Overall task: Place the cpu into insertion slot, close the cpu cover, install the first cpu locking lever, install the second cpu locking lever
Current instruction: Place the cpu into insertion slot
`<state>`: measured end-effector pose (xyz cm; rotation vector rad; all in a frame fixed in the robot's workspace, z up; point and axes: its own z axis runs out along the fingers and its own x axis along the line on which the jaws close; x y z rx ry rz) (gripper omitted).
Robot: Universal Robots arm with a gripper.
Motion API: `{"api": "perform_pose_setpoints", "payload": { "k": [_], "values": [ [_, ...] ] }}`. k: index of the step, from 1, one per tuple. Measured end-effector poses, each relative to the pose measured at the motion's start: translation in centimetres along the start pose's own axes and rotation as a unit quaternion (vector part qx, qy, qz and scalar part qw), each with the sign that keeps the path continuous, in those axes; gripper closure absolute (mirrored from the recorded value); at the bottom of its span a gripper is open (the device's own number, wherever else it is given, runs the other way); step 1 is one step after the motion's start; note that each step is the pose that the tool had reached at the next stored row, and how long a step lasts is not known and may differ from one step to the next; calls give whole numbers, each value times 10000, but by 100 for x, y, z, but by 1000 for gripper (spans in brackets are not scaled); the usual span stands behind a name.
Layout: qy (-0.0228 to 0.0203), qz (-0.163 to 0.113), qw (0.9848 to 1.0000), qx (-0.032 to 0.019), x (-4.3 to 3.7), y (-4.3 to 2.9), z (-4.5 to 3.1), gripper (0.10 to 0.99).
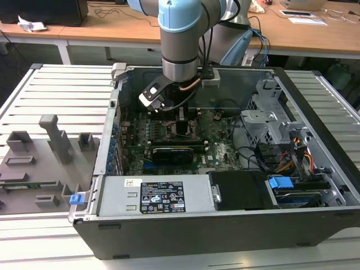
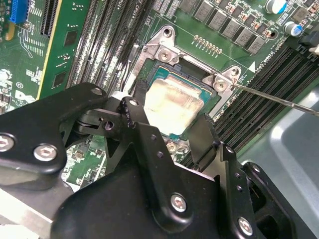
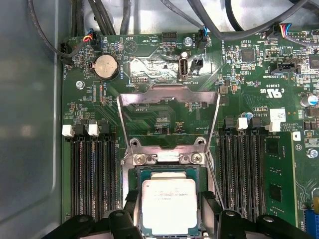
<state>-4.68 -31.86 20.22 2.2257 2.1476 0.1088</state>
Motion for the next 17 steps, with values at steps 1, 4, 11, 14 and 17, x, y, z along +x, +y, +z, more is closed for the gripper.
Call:
{"api": "perform_pose_setpoints", "payload": {
  "k": [1,4,11,14,17],
  "values": [
    [0,0,10000,0,0,1,-9,482],
    [0,1,10000,2,1,5,-55,494],
    [0,1,10000,11,3,18,-124,929],
    [-1,2,10000,17,3,24,-132,980],
    [-2,2,10000,18,3,26,-140,980]
  ]
}}
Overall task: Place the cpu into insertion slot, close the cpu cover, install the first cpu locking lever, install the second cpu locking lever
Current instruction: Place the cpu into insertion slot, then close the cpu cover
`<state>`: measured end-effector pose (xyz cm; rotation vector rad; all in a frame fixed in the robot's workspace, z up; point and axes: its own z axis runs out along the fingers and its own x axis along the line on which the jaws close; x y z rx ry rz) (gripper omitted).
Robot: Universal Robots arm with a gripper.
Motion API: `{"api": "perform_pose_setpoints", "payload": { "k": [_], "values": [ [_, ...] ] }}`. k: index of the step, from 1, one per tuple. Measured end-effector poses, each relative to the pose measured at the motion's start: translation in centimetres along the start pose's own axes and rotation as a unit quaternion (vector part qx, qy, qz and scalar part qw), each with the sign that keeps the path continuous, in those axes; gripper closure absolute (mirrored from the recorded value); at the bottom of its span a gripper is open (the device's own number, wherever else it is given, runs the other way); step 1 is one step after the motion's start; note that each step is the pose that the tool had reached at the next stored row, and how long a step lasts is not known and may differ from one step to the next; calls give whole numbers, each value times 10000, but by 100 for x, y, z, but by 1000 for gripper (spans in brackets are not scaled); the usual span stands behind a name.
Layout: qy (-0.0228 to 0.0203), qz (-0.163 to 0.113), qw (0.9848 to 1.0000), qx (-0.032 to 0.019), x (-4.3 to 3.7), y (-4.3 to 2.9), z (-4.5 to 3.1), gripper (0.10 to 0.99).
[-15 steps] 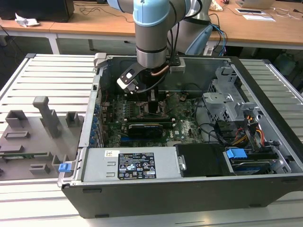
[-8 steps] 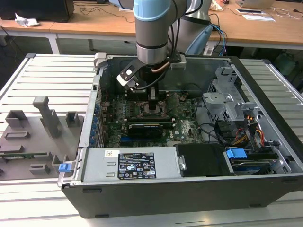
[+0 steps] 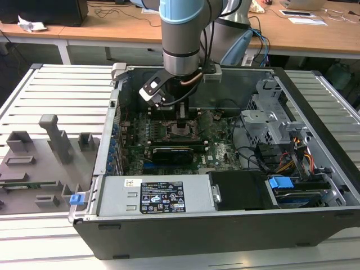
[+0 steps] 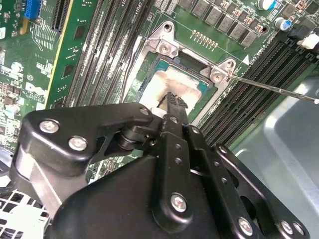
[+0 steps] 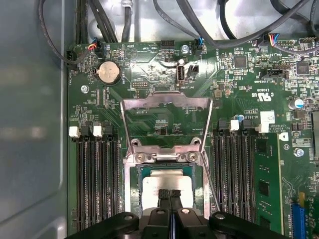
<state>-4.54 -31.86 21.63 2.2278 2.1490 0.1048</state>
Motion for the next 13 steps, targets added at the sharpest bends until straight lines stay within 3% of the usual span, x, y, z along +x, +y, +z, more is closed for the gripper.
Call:
{"api": "perform_pose_setpoints", "payload": {
  "k": [7,13],
  "values": [
    [0,0,10000,1,0,2,-23,980],
    [0,1,10000,0,2,7,-93,980]
  ]
}}
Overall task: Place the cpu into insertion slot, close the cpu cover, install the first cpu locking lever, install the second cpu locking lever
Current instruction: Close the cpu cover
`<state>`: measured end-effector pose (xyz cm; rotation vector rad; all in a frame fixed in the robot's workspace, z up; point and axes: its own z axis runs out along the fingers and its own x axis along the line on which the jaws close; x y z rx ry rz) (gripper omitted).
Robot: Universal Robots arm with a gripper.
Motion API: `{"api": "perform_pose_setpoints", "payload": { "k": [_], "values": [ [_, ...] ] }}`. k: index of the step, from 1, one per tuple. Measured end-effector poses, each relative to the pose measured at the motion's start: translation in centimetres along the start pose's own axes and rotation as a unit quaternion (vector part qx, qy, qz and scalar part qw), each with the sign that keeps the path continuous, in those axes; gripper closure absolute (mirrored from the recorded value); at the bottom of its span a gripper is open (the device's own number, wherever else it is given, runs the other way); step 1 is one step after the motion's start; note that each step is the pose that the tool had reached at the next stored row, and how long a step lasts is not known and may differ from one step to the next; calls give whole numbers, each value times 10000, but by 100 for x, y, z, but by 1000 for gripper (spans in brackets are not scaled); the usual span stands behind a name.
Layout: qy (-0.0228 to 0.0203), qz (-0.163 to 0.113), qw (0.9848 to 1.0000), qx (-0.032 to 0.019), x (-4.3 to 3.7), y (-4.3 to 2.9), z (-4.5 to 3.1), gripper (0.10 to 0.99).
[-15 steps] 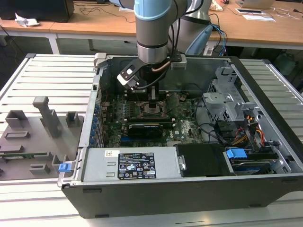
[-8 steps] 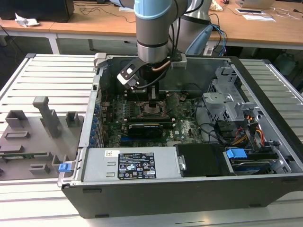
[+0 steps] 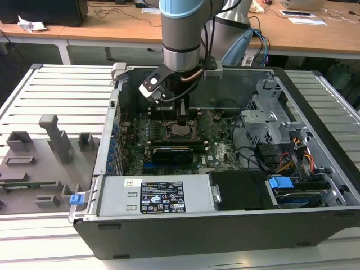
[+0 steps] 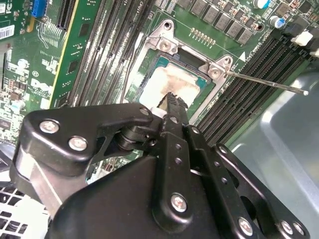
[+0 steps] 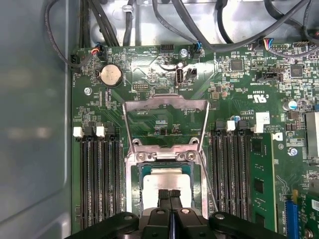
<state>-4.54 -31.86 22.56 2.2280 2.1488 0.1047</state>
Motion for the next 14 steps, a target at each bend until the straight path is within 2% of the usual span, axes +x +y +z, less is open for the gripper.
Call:
{"api": "perform_pose_setpoints", "payload": {
  "k": [4,6,14],
  "values": [
    [-7,-1,10000,0,2,6,-77,980],
    [-6,0,10000,0,5,16,-197,980],
    [-7,1,10000,9,-16,33,-197,980]
  ]
}}
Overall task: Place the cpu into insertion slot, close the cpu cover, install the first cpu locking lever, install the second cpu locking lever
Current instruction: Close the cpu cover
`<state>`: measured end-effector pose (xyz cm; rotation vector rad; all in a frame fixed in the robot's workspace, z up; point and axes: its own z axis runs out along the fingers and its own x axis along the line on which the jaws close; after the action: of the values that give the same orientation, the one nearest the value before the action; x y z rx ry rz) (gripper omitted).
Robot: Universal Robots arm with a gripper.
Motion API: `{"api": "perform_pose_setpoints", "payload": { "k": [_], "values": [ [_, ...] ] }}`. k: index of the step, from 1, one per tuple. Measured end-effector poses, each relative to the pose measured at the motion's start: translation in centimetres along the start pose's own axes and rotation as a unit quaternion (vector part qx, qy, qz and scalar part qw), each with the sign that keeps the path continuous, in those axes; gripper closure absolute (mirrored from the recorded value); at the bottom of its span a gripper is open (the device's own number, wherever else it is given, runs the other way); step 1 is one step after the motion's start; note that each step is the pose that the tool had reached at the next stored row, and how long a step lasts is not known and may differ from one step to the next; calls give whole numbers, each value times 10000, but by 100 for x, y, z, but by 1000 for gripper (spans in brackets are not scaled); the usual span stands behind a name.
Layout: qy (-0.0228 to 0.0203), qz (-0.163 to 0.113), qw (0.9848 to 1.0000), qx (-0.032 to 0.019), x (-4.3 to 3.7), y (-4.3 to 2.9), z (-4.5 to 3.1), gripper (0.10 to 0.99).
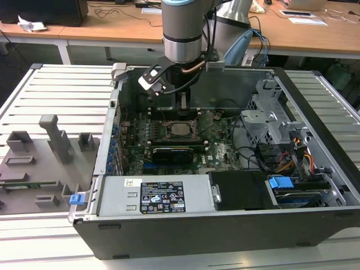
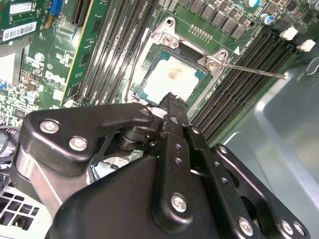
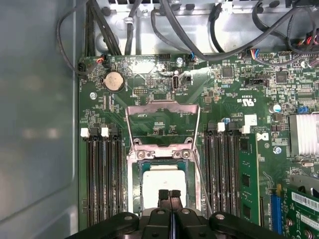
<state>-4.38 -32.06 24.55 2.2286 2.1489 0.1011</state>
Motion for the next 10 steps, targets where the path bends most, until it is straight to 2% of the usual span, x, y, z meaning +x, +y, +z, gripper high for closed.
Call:
{"api": "perform_pose_setpoints", "payload": {
  "k": [10],
  "values": [
    [-5,-1,10000,7,1,14,-64,980]
  ]
}}
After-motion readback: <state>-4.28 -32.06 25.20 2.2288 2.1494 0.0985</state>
